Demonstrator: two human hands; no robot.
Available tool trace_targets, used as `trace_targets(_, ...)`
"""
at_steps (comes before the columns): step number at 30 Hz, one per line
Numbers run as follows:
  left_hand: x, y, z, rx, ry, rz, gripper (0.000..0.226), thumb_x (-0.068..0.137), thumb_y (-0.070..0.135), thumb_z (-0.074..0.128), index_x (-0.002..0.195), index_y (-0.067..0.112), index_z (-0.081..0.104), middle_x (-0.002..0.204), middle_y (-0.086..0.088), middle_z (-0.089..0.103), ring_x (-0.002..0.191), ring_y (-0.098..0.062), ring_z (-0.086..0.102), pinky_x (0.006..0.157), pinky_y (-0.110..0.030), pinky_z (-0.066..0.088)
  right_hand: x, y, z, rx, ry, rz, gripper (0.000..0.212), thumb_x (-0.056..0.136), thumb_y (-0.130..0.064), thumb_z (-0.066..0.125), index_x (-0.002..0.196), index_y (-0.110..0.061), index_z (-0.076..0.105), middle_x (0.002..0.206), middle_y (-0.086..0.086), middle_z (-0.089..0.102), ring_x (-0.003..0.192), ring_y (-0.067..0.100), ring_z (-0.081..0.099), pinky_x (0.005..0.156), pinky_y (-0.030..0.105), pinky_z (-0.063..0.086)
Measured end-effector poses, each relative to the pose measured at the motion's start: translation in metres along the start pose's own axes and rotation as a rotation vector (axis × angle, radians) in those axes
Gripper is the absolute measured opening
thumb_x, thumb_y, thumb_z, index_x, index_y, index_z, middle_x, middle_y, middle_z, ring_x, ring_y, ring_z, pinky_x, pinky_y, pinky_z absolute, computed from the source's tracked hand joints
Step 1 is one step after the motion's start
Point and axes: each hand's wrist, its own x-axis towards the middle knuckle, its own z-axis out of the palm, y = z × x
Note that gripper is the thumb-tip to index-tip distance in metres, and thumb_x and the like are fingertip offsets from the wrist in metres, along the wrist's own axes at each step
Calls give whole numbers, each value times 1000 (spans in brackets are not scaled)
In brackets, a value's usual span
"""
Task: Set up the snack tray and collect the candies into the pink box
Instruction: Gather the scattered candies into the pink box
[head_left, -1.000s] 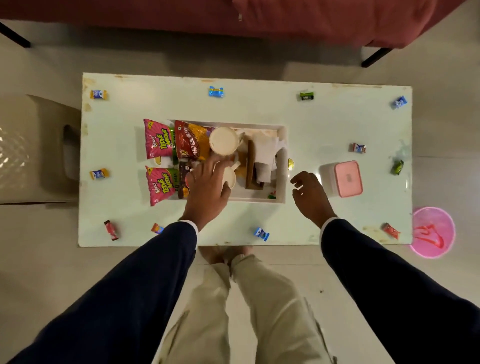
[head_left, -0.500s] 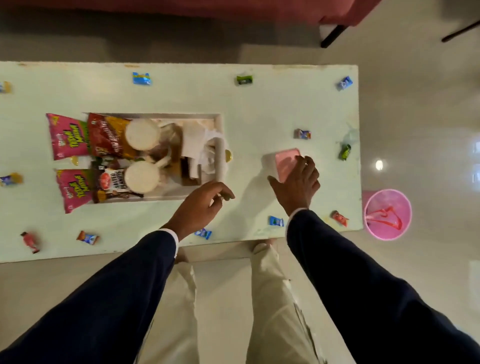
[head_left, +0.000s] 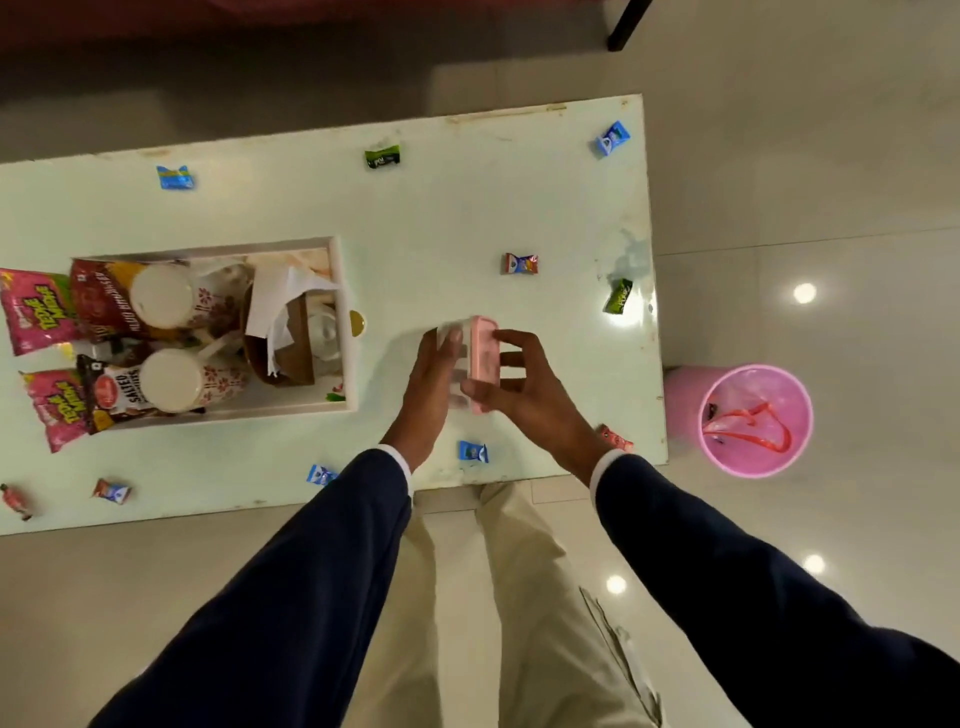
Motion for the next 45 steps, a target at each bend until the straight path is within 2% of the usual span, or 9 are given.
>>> trace_targets(3,-5,0,18,14,61,59,55,86,77,46,122,38,61,108,18,73,96,-2,71,67,-16,56,-9,1,-8,19,6,20,68,81,-35,82,138,-29,44,125,-1,62,105,20,70,87,40,62)
trace_targets(10,7,4,4,-170,-59,-32,62,98,67,38,137,24,60,117,-13,73,87,-25,72,63,-37,59,-7,9,-35,300,-25,55,26,99,-15,47,123,-13,56,123,10,66,111,30,68,91,46,60)
trace_targets(14,11,10,-8,-313,-147,-112,57,101,60,34,137,22,58,124,-12,65,91,-25,71,63,-38,61,19,17,-50,95,275,145,20,98,-11,44,107,-4,61,105,10,63,106,39,61,93,54,57)
trace_targets(23,12,-6,-26,-466,-152,-169,47,107,47,35,137,17,56,131,-14,62,115,-35,65,88,-54,57,51,38,-65,-196,398,301,47,97,-21,57,141,-6,47,138,13,52,124,32,54,104,43,48)
trace_targets(27,11,-11,-24,-483,-145,-193,46,107,47,35,133,17,58,130,-14,66,119,-38,64,93,-58,54,17,34,-52,-496,555,11,43,94,-28,63,135,-18,53,136,8,45,120,29,48,103,38,40)
trace_targets(31,9,-15,-19,-539,-190,-217,49,106,47,37,137,15,57,136,-17,65,119,-37,66,97,-62,52,0,19,-18,-72,100,-16,41,99,-33,60,138,-30,49,120,3,59,101,22,68,78,31,62)
trace_targets(33,10,-13,-15,-496,-176,-213,50,106,49,36,135,16,60,134,-14,67,118,-32,67,92,-57,57,7,16,-3,-68,-20,-4,43,99,-26,61,139,-32,47,113,3,64,93,22,72,72,35,64)
trace_targets(39,23,-10,-21,-25,232,-63,24,104,25,53,127,21,60,132,-5,62,123,-25,60,100,-44,52,53,16,13,-238,180,21,49,94,-4,58,139,-21,49,105,9,61,90,26,67,54,27,60)
trace_targets(45,28,-15,-38,184,45,-57,39,99,17,60,137,23,55,125,4,60,119,-19,59,100,-37,47,79,21,19,-417,210,81,49,94,-8,61,140,-17,47,123,19,55,104,33,63,87,50,59)
